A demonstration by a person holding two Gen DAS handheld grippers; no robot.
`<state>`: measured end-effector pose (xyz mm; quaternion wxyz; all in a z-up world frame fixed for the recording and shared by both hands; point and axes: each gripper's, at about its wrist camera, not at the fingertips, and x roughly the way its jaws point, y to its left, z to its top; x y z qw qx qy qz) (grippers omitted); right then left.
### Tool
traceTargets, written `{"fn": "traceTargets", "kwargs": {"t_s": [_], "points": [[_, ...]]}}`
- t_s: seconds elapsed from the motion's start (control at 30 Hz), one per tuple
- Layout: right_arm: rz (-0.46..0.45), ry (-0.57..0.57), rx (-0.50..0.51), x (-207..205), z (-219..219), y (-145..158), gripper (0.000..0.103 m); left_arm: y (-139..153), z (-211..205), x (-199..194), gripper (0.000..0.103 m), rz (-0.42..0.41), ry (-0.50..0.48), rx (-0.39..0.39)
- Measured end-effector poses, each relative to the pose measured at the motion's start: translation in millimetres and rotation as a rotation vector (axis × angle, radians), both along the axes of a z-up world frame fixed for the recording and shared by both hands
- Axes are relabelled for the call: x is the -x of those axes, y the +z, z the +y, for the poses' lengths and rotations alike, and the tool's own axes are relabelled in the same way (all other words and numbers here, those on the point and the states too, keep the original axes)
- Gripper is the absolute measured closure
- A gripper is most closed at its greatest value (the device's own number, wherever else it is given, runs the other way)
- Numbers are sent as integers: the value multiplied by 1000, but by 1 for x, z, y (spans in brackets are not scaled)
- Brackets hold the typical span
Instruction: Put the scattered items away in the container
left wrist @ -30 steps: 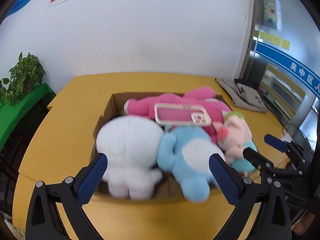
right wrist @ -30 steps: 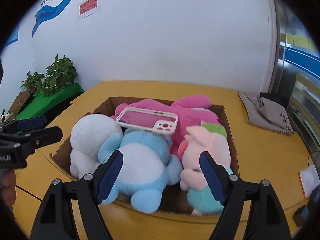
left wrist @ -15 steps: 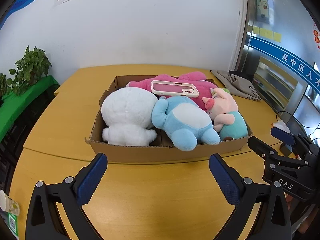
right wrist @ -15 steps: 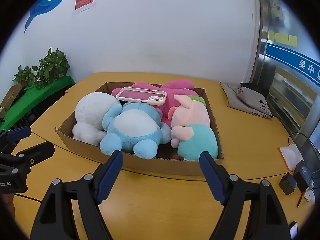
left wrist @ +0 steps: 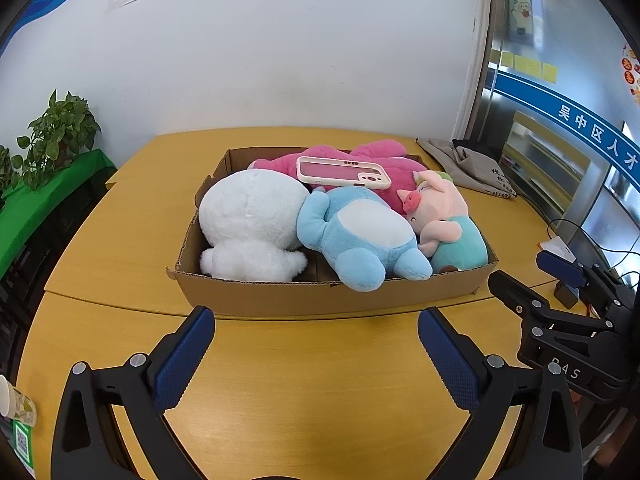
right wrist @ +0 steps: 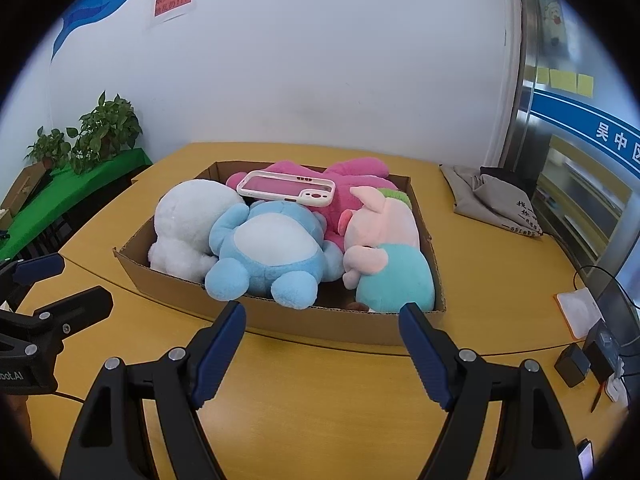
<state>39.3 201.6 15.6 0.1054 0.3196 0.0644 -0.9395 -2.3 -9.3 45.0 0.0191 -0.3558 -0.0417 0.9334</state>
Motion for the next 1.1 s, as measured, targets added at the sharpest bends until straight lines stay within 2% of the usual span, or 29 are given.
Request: {"fn": "traceTargets", "kwargs": {"t_s": [0.4, 1.1], "points": [[-2, -9, 9, 3, 4, -3, 24, 0, 3, 0, 0, 17, -30, -35], [-31, -22, 3, 10, 8, -11, 24, -5, 5, 3, 0, -4, -7, -19]]}}
